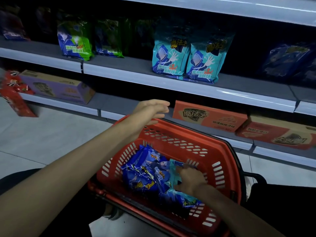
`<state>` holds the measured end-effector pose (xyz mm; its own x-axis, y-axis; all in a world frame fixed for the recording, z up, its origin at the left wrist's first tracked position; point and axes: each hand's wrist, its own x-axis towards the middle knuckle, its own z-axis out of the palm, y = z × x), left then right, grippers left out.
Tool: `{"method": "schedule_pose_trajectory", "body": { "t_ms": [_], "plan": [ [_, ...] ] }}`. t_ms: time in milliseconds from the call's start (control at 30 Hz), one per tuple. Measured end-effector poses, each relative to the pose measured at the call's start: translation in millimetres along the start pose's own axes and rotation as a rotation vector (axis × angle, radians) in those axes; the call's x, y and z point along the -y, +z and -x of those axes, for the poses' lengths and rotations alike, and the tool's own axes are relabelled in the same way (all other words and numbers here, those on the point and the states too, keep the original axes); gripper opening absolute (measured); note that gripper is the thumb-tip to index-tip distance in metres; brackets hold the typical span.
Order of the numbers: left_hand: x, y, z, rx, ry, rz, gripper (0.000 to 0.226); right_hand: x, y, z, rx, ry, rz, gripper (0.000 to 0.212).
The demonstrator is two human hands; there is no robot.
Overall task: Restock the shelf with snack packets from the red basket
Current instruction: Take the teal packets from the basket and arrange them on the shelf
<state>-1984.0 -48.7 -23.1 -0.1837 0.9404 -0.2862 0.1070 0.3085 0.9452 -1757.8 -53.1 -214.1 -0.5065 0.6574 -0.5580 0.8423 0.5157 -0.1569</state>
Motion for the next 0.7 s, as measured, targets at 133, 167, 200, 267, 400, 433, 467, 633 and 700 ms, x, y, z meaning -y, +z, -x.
{"method": "schedule_pose_trajectory", "body": {
  "t_ms": [133,167,200,267,400,433,467,633,700],
  "plan": [
    [2.4,-2.8,1.3,0.009,0.001,0.011,0.027,2.9,35.9,-7.1,0.048,-0.027,0.209,0.104],
    [3.0,-3.1,1.3,0.010,0.000,0.009,0.027,4.5,41.2,-7.6,0.033,-0.026,0.233,0.101],
    [3.3,-3.2,1.6,0.013,-0.001,0.006,0.027,5.5,45.0,-8.1,0.004,-0.024,0.243,0.095],
    [4.1,-3.8,1.9,0.018,-0.001,-0.007,0.028,5.4,45.1,-6.8,-0.057,-0.009,0.190,0.081],
    [3.6,-5.3,3.1,0.012,0.000,-0.025,0.029,-8.1,27.7,-1.2,-0.142,0.044,-0.131,0.047],
    [3.5,-5.3,3.4,0.010,-0.004,-0.024,0.029,-13.3,21.4,1.0,-0.169,0.071,-0.219,0.039],
    [3.4,-4.7,3.8,0.008,-0.009,-0.022,0.028,-18.6,14.5,3.4,-0.206,0.097,-0.296,0.031],
    [4.1,2.7,6.9,0.016,-0.044,-0.031,0.027,-35.2,-30.4,17.2,-0.393,0.212,-0.678,0.006],
    [6.7,5.8,9.6,0.013,-0.069,-0.048,0.025,-37.8,-50.0,22.5,-0.427,0.222,-0.834,0.004]
  ]
}}
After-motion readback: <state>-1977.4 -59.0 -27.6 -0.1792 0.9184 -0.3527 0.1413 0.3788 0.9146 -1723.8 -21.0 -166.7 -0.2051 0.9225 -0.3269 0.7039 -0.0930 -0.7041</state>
